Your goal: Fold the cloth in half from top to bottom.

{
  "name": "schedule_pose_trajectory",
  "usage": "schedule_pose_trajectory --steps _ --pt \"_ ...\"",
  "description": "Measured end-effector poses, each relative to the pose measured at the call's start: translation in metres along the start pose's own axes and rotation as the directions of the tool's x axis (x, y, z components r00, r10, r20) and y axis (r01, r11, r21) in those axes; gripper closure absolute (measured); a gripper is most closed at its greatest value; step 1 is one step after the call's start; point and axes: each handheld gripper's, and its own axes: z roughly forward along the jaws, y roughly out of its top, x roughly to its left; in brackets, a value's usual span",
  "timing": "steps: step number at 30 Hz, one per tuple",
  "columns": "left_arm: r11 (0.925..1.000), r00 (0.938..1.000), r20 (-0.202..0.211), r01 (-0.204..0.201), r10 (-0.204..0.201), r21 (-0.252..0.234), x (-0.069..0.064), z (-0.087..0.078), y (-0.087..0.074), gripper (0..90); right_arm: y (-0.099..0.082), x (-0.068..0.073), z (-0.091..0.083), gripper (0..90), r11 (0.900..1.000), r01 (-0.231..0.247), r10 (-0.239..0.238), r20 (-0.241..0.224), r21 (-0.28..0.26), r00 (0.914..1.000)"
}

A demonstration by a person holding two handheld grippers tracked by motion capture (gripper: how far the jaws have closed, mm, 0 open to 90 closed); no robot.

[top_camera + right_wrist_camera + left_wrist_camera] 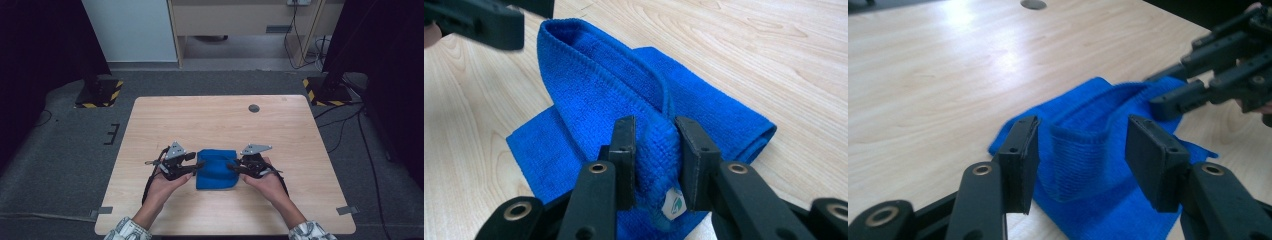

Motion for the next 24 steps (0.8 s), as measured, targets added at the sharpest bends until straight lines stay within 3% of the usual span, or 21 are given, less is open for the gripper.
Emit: schedule_pose_trajectory --steps 3,5,10,12,16,24 --pt "0.9993 0.9992 -0.040 -0.001 0.000 -0.036 0.005 -0.002 0.004 47.4 -0.002 0.002 -0.002 70.5 1.0000 0.002 -0.002 -0.007 0.003 1.0000" --pt "0.9983 0.9971 -0.072 0.018 -0.022 -0.055 0.013 0.000 0.004 46.6 -0.004 0.004 -0.003 69.6 1.0000 0.004 -0.004 -0.012 0.006 0.9999" --pt "0.9984 0.9939 -0.101 0.041 -0.045 -0.041 0.022 0.009 0.001 44.7 -0.003 0.007 -0.005 68.2 0.9999 0.014 -0.014 -0.021 0.005 0.9997" --pt "0.9991 0.9933 -0.110 0.033 -0.036 -0.028 0.024 0.013 -0.001 43.5 -0.003 0.009 -0.005 67.2 0.9998 0.018 -0.017 -0.026 0.007 0.9995" --pt "0.9995 0.9929 -0.115 0.029 -0.030 -0.007 0.025 0.020 -0.004 42.9 -0.005 0.013 -0.007 64.1 0.9996 0.025 -0.025 -0.032 0.014 0.9992" --pt "0.9995 0.9955 -0.094 -0.009 0.012 0.031 0.014 0.026 -0.009 42.2 -0.011 0.018 -0.011 58.3 0.9993 0.026 -0.025 -0.042 0.027 0.9988"
